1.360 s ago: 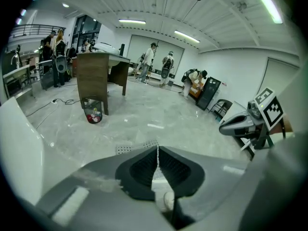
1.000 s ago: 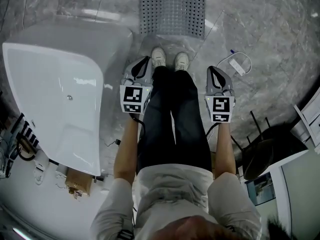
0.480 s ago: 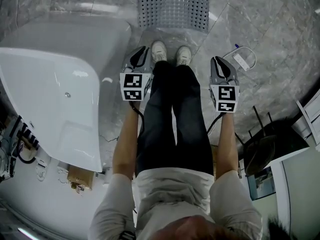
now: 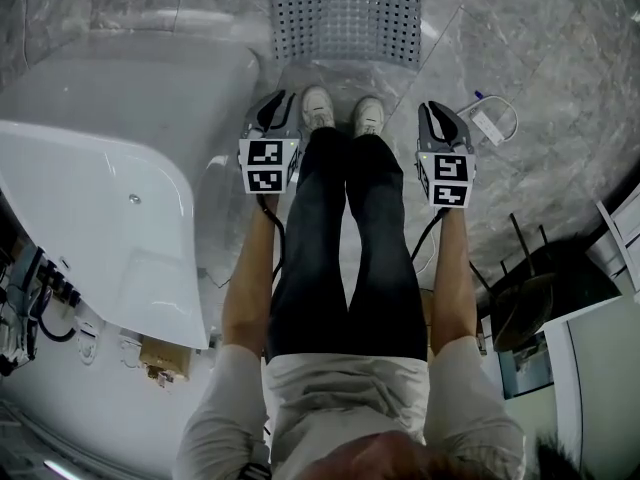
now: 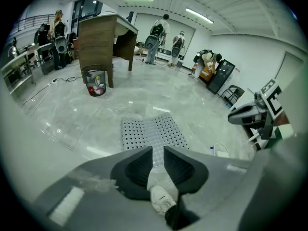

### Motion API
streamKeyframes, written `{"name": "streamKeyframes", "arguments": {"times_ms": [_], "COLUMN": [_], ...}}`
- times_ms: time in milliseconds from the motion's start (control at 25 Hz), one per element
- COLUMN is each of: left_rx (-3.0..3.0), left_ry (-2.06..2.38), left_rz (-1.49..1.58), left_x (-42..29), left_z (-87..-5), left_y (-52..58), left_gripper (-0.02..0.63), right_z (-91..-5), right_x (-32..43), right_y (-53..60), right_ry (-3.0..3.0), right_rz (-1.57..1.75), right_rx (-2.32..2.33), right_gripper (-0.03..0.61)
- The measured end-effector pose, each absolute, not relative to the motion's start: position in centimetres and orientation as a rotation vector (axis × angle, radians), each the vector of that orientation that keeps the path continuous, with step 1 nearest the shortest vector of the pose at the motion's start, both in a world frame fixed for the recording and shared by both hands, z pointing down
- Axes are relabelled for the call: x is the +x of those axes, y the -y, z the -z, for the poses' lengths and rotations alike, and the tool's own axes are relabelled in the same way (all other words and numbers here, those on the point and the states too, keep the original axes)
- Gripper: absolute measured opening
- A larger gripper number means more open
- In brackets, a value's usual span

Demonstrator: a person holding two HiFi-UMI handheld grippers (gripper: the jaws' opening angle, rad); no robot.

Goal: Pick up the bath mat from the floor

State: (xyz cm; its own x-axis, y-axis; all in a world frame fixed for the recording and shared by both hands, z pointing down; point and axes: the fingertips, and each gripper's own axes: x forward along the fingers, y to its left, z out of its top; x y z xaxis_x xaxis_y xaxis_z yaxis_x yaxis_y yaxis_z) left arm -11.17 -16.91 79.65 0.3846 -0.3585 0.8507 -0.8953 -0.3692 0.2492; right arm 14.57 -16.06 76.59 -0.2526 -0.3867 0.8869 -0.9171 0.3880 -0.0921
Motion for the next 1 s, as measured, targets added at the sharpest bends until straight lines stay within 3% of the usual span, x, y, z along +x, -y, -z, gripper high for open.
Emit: {"name": "streamKeyframes", "arguments": {"times_ms": [720, 1000], "left_rx": [1.844, 1.821], "left_ry": [1.081, 1.094], "left_rz": [-0.977, -0.992], "left_x": [-12.0, -12.6], "left_z": [-91.6, -95.5], "left_y": [17.6, 18.2], "left_gripper": [0.135, 0.163], "right_z": [-89.5, -94.4], "right_x": [17.3, 17.9], "right_y": [17.3, 17.0], "right_ry": [1.779, 1.754], "right_rz": [-0.820, -0.830], "right_rx": [1.090, 1.073], "right_gripper": [0.075, 0.126]}}
